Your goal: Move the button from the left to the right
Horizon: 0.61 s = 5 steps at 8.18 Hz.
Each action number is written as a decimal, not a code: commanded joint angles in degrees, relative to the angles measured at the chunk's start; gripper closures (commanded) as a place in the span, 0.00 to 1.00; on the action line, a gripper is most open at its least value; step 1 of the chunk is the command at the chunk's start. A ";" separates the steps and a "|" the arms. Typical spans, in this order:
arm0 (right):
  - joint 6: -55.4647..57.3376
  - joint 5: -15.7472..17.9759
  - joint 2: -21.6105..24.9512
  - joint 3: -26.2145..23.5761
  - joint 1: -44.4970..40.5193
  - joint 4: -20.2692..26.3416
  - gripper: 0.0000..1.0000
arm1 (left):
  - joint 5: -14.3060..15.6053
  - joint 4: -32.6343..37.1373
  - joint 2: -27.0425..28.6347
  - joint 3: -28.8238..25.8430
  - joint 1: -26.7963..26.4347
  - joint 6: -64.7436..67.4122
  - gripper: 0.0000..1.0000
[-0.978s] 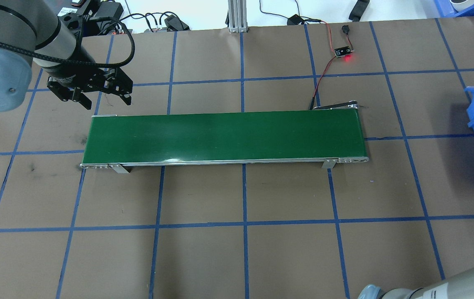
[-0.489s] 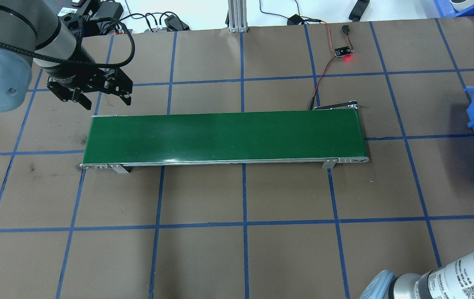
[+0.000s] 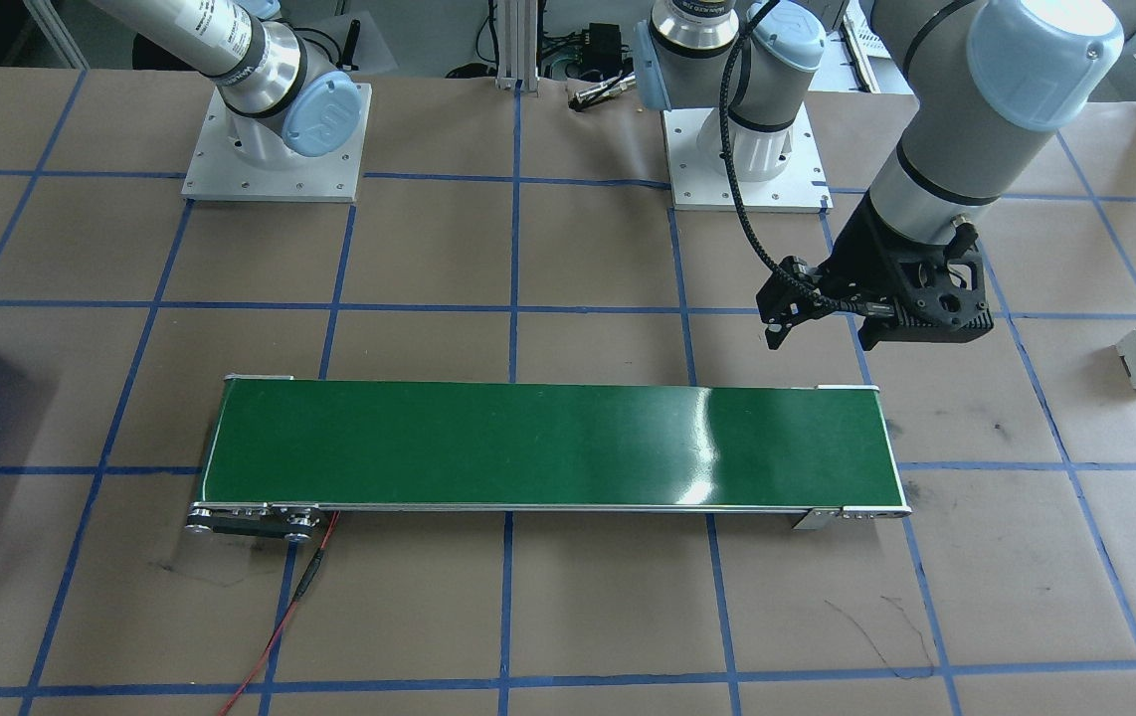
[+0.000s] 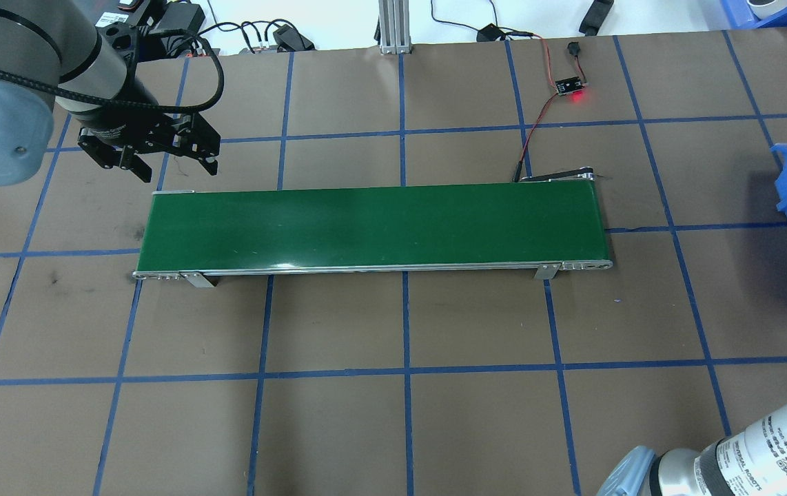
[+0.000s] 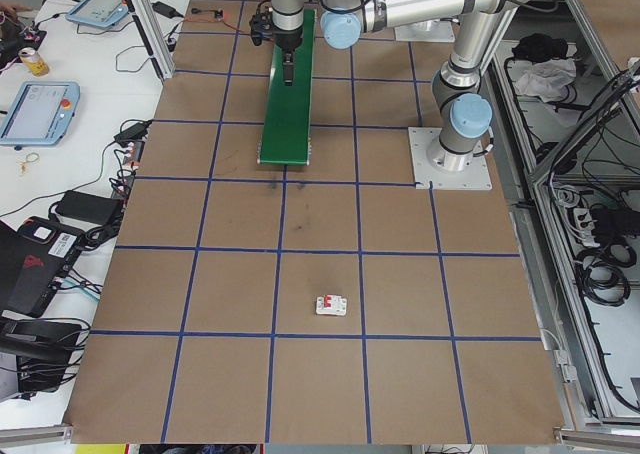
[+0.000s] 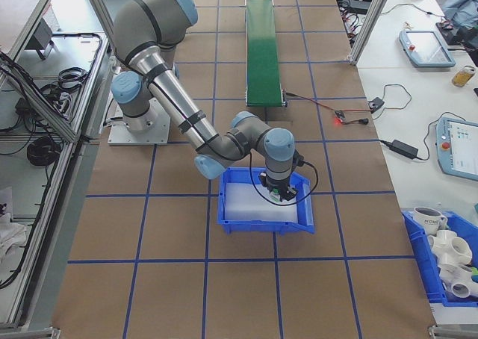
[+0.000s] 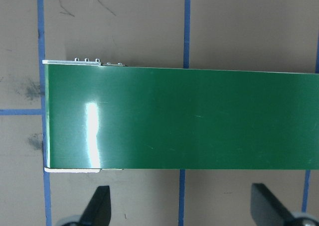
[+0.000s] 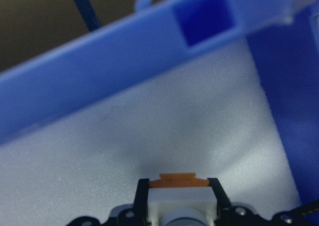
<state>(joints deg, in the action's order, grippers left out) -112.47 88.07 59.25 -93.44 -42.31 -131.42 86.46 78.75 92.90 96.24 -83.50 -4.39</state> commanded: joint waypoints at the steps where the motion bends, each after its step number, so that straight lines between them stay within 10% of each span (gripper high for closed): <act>1: -5.12 0.35 -0.28 -1.21 0.04 -1.12 0.01 | 0.03 0.00 -0.08 -0.08 0.00 -0.01 0.00; 5: -3.38 1.94 8.39 -1.04 0.12 6.56 0.00 | 0.03 0.00 -0.08 0.00 0.00 -0.01 0.00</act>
<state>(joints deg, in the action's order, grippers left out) -117.14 90.27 61.97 -94.55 -42.25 -131.09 86.48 78.75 92.84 96.23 -83.50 -4.41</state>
